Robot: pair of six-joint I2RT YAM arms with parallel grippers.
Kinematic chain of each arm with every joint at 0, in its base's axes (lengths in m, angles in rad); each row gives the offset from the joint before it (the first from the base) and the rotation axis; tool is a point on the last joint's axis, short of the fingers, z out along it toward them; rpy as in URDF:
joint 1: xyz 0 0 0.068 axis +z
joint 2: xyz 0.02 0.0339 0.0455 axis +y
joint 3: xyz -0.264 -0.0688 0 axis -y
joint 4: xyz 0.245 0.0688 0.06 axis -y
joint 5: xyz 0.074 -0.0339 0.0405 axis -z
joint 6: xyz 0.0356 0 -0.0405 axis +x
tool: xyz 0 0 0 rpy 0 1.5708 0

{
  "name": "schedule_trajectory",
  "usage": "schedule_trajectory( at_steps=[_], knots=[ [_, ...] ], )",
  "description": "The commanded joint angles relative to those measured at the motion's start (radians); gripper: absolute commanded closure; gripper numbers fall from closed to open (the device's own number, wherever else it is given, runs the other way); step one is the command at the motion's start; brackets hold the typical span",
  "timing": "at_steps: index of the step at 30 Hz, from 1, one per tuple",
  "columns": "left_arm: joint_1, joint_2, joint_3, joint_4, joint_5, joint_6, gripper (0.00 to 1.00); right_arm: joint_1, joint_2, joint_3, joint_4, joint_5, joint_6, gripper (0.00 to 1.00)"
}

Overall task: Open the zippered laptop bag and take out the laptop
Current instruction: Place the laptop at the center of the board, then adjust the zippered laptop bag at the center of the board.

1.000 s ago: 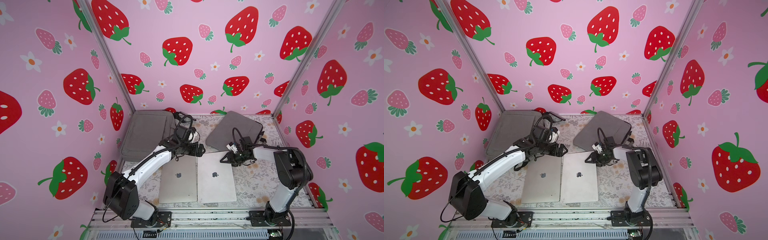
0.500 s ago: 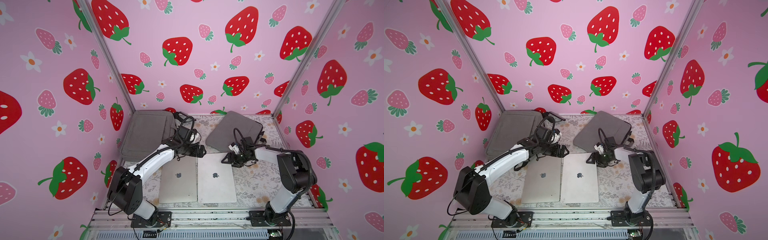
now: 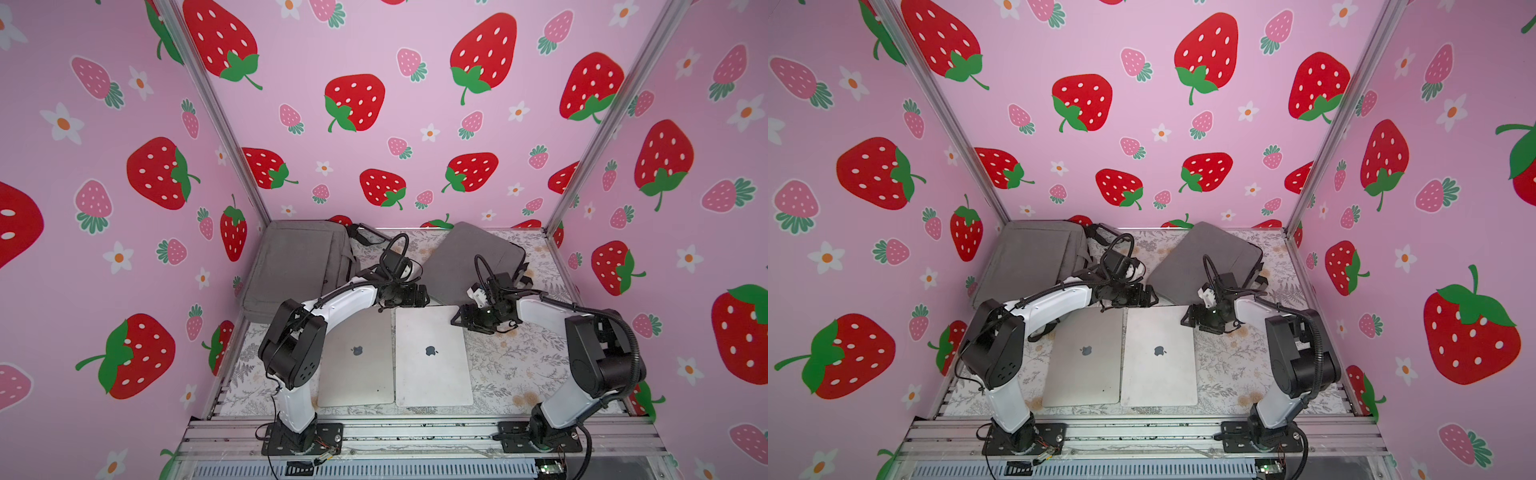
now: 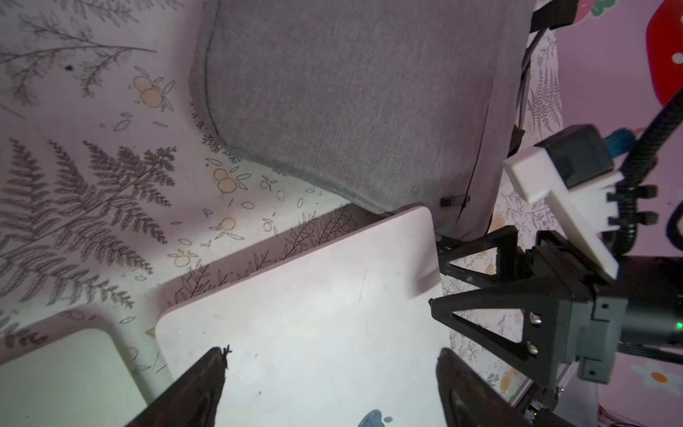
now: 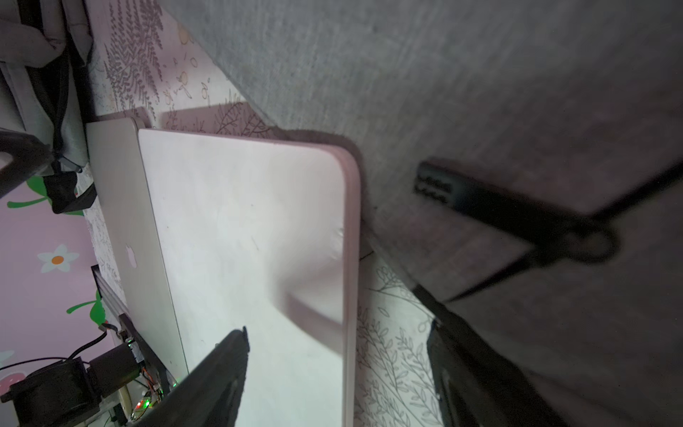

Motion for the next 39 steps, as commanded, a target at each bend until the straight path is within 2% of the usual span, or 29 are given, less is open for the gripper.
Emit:
schedule_trajectory(
  at_steps=[1,15,39],
  knots=[
    [0.000,0.057,0.086,0.032,0.025,-0.045,0.09,-0.021,-0.001,-0.024,-0.007,0.087,0.005,0.20],
    [0.001,0.230,0.193,0.076,0.097,-0.086,0.10,-0.045,-0.027,-0.013,0.179,0.084,0.081,0.22],
    [0.001,0.275,0.188,0.057,0.159,-0.074,0.13,-0.127,0.009,0.039,0.209,0.105,0.075,0.23]
  ],
)
